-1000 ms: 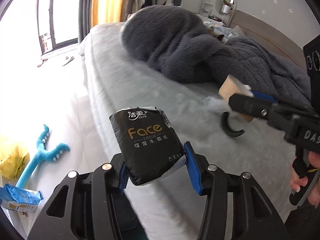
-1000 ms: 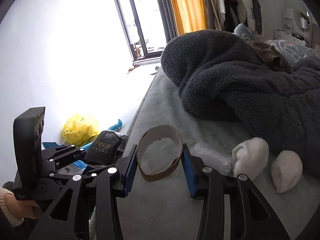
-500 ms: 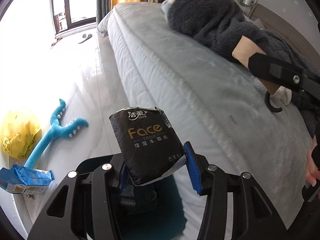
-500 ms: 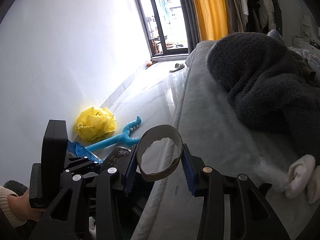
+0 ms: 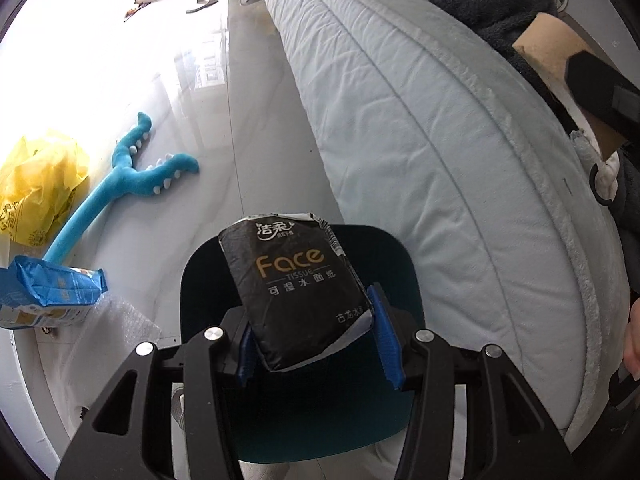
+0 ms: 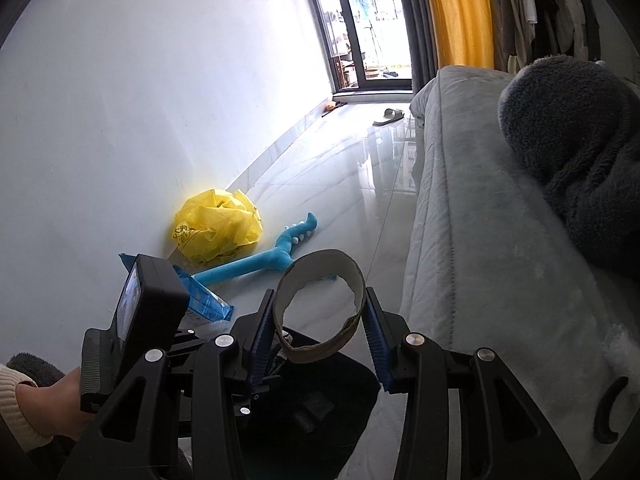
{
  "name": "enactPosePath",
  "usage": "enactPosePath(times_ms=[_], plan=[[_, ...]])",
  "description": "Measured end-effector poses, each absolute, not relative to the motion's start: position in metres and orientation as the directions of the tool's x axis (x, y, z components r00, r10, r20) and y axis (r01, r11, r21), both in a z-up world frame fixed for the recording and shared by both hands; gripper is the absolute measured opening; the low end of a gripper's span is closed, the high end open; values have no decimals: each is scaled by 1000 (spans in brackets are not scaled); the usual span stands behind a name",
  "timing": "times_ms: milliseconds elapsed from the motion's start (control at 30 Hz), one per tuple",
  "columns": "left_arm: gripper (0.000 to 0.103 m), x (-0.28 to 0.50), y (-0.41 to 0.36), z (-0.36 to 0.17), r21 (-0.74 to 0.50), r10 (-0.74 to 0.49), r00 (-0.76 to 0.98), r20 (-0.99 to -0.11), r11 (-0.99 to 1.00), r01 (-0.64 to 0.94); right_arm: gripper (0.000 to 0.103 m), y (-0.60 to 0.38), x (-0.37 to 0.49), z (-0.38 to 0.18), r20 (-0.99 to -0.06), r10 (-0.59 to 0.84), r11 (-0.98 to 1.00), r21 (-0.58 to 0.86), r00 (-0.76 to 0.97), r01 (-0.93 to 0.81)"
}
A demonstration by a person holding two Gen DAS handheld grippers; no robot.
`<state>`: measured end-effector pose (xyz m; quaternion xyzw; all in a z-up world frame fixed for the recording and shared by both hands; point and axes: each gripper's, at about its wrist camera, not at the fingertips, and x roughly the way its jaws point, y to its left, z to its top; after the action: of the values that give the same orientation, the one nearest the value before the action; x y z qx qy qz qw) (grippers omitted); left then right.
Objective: Collect trash
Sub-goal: 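Carry the tape ring and tissue pack over the black bin and open both tools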
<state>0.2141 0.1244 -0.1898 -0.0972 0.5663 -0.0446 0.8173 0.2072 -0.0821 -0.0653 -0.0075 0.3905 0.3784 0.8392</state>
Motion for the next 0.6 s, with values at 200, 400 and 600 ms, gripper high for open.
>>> enactPosePath(times_ms=[200, 400, 600], plan=[[57, 208, 143, -213, -252, -229, 261, -938, 966, -58, 43, -58, 206, -79, -695, 618, 702, 280, 366, -655], [68, 199, 159, -210, -249, -221, 269, -937, 965, -77, 43, -39, 204, -100, -734, 599, 699, 285, 320, -656], [71, 190, 184, -193, -239, -192, 334, -923, 965, -106, 43, -23, 203, -119, -772, 573, 699, 286, 275, -655]])
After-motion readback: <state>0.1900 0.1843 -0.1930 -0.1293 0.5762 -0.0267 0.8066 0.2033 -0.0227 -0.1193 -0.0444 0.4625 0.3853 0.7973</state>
